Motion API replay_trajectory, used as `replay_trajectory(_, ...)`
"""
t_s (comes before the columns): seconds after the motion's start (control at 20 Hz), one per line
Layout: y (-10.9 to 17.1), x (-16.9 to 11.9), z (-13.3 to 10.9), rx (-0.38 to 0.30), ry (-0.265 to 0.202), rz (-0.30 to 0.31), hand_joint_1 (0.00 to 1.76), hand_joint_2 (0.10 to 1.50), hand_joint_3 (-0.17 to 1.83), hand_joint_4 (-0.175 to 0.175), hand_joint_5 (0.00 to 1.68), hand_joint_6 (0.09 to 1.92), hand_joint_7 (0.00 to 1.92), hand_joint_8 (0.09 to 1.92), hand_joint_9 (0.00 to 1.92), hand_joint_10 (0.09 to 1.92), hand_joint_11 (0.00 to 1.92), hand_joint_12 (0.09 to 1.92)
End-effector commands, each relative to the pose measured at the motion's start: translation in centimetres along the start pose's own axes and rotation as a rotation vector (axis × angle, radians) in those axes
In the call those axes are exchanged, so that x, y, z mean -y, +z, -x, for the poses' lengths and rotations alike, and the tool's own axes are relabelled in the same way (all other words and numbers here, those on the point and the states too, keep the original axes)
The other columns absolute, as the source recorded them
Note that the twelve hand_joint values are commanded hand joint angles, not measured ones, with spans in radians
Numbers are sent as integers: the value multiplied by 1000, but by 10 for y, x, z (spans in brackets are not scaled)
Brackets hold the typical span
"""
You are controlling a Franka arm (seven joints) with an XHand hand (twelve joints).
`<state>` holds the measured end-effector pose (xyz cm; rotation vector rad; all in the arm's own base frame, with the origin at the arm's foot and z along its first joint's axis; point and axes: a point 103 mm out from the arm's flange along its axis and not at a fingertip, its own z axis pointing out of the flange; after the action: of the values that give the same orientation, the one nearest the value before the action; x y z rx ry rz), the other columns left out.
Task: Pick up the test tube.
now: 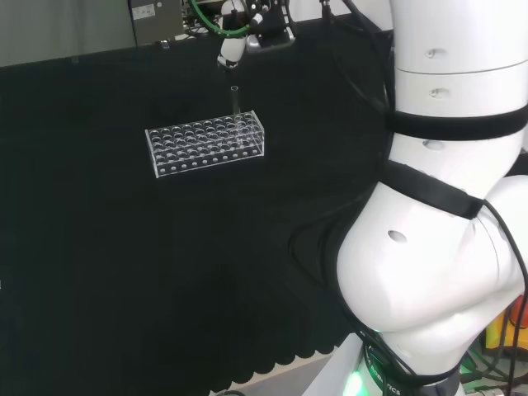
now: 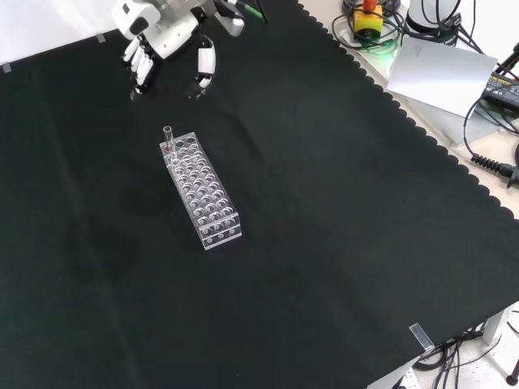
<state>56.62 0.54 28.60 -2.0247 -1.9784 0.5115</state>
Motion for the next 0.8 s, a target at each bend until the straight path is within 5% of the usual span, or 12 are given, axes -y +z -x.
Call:
replay_trajectory(0.05, 17, -15, 2, 26, 7, -47, 874, 704, 683, -116, 521, 99, 708, 798, 537, 809, 241, 1531)
replay_trajectory(0.5, 41, -33, -8, 68, -9, -107, 886, 699, 700, -114, 578, 174, 780, 794, 619, 766, 248, 1517)
replay_trajectory(0.8, 56, -42, -13, 93, -16, -137, 902, 690, 713, -102, 515, 499, 824, 756, 679, 721, 254, 1511)
